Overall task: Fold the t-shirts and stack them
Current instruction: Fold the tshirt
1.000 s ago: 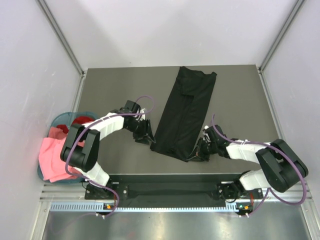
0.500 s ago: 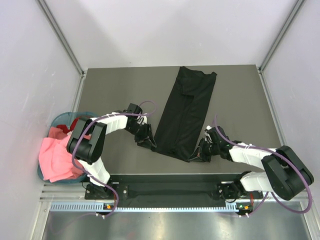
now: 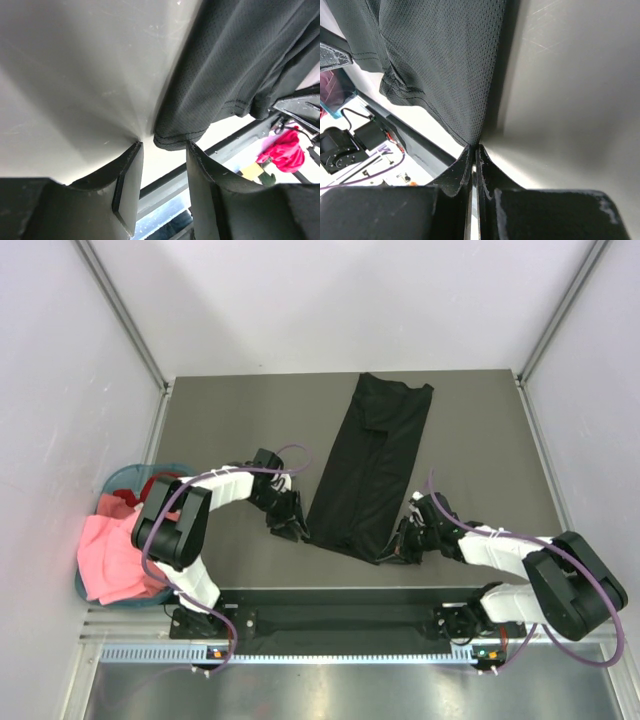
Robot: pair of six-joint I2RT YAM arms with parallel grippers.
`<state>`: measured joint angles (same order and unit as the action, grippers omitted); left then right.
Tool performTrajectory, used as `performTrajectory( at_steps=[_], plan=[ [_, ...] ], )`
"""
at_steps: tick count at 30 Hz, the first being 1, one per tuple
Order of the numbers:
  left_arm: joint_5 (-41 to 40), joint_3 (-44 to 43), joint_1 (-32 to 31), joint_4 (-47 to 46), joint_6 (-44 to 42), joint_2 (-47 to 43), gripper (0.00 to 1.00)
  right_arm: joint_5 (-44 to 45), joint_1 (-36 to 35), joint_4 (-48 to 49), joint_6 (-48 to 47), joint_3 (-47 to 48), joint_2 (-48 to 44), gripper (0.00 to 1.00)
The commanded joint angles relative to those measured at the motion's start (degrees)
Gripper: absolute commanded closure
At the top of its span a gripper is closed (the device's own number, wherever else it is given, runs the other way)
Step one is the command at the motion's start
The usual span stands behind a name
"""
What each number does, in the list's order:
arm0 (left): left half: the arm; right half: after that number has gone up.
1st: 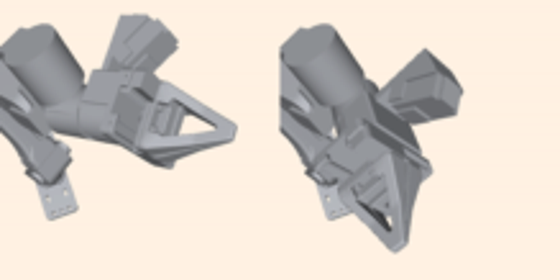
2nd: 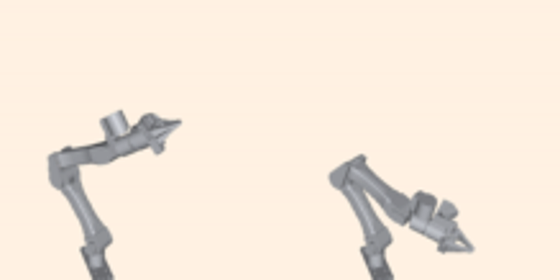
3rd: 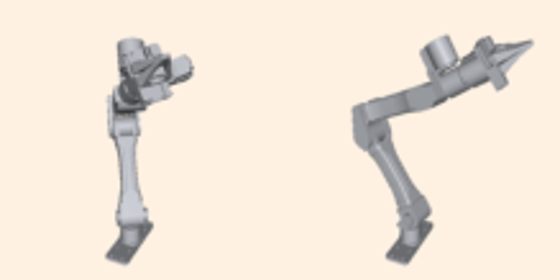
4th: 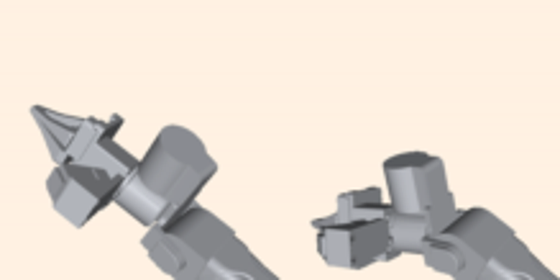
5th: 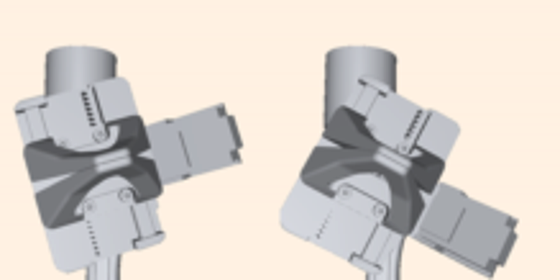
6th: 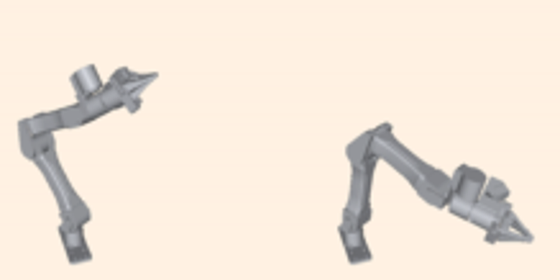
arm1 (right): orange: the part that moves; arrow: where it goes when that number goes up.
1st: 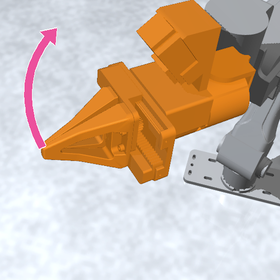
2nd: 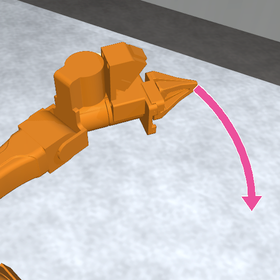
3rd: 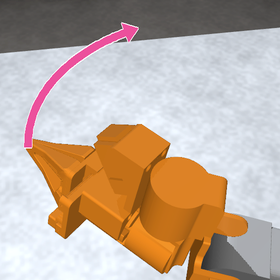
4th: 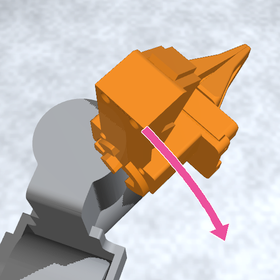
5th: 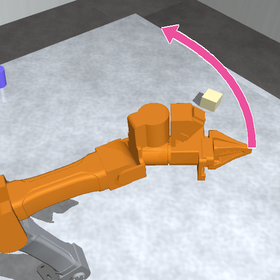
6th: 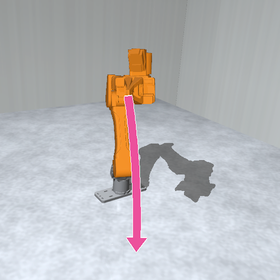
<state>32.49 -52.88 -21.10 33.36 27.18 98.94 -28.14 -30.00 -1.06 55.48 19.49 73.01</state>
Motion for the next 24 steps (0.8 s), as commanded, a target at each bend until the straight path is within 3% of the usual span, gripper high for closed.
performTrajectory(
  at_steps=[1, 11, 15, 19, 24],
  plan=[
    [1.9, 1.8, 0.2, -3.3, 0.8, -0.1, 0.55, -0.6, -0.6, 0.6, -1.3, -0.3, -1.1, 1.0],
    [4.2, 2.9, 0.1, -7.1, 0.9, 2.0, 0.61, -1.0, 0.1, 0.3, -2.2, -0.7, -2.2, 1.0],
    [4.2, 3.8, 0.1, -7.6, 0.9, 1.5, 0.72, -0.9, 0.3, 0.4, -2.3, -1.3, -2.6, 1.0],
    [3.8, 4.5, 0.1, -8.1, 1.2, 1.4, 1.0, -0.8, 0.4, 0.6, -2.3, -2.1, -2.8, 1.0],
    [2.4, 6.7, -0.1, -7.5, 2.1, -2.0, 1.0, -0.6, 0.4, -0.1, -2.3, -3.3, -4.5, 1.0]
  ],
)
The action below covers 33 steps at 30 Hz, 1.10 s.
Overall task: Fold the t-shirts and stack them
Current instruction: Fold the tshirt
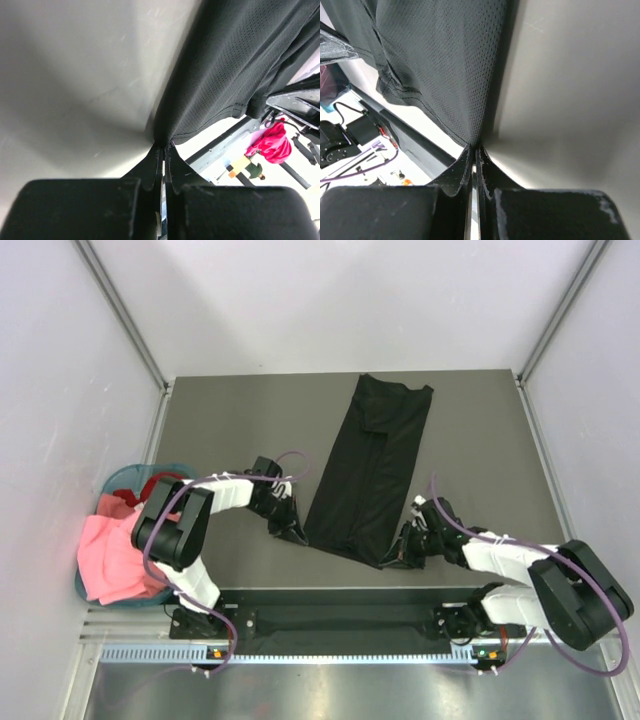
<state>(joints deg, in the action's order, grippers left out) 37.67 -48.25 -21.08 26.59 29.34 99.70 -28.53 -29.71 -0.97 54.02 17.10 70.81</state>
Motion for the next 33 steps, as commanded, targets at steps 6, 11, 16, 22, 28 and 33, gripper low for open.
performTrajectory(
  at_steps=[6, 11, 16, 22, 28, 33],
  plan=[
    [-2.9, 2.4, -0.9, 1.8, 1.5, -7.8, 1.0, 0.2, 0.2, -5.5, -1.2, -0.1, -8.0, 1.0],
    [-4.2, -6.1, -1.2, 6.3, 1.7, -8.8, 1.0, 0.5, 2.3, -10.0, -4.3, 6.5, -8.8, 1.0],
    [-5.1, -17.0, -1.3, 9.7, 1.9, -4.6, 1.0, -0.7, 8.5, -15.0, -10.0, 13.8, -5.1, 1.0],
    [-5.3, -27.1, -1.4, 7.9, 5.1, 2.0, 1.0, -5.3, 18.4, -20.8, -19.0, 24.2, 3.3, 1.0],
    [-6.0, -38.4, -1.8, 5.8, 7.1, 10.7, 1.0, -8.8, 23.2, -25.2, -25.7, 36.9, 15.0, 1.0],
    [-5.9, -48.1, -1.9, 3.9, 8.9, 18.0, 1.0, -10.2, 25.3, -29.8, -28.8, 46.8, 23.6, 1.0]
  ],
)
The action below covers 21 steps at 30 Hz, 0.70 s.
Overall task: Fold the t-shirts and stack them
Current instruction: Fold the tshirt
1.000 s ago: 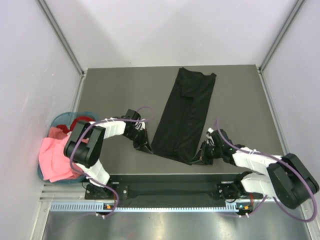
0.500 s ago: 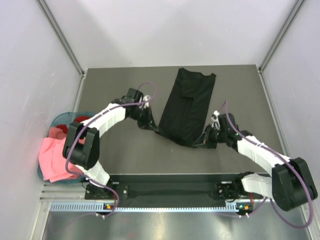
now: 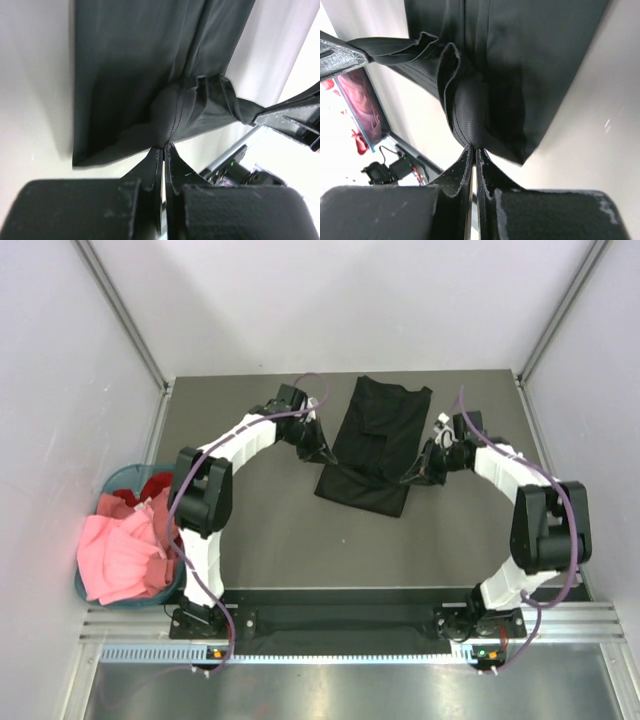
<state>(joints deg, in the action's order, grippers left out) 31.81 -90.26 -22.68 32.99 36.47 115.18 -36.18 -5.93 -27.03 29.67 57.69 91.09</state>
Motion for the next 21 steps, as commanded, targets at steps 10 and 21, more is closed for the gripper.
performTrajectory(
  at_steps=[10, 21],
  plan=[
    [1.3, -17.1, -0.2, -1.5, -0.4, 11.6, 1.0, -3.0, 2.9, -5.3, -5.9, 18.2, 12.2, 1.0],
    [2.5, -25.8, 1.2, -1.4, -0.7, 17.8, 1.0, -2.3, 5.4, -10.1, -8.0, 27.5, 19.7, 1.0]
  ],
)
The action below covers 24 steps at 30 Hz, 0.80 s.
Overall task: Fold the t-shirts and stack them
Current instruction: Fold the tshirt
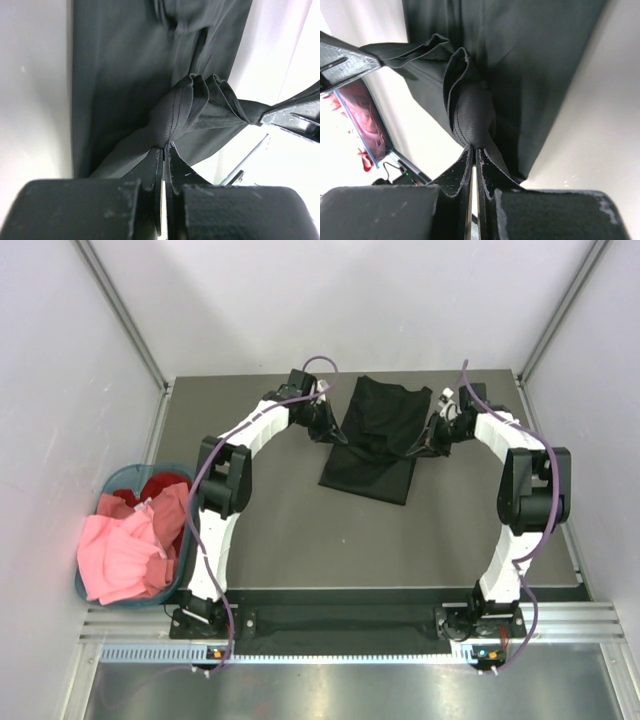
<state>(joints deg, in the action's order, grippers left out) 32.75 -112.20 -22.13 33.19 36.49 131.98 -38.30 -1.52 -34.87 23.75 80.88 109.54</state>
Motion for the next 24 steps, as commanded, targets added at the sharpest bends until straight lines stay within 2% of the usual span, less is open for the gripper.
performTrajectory(
  at_steps=[1, 3, 13, 24],
  plan=[
    [2.0, -4.5, 0.9, -1.7, -0.6, 1.5, 1.0, -0.3, 1.1, -2.5, -2.5, 4.9, 1.7, 1.0],
    [2.2, -6.2, 1.1, -1.8, -0.4, 2.9, 1.0, -0.7, 3.0, -2.7, -2.7, 6.4, 3.0, 1.0],
    [4.1, -11.1, 2.5, -4.0, 1.1, 7.9, 1.0, -2.4, 3.0, -2.8, -4.1, 11.0, 8.7, 1.0],
    [6.8, -12.1, 2.4, -7.3, 2.8, 10.6, 1.0, -2.0, 3.4, -2.6, -4.3, 12.9, 12.0, 1.0]
  ],
)
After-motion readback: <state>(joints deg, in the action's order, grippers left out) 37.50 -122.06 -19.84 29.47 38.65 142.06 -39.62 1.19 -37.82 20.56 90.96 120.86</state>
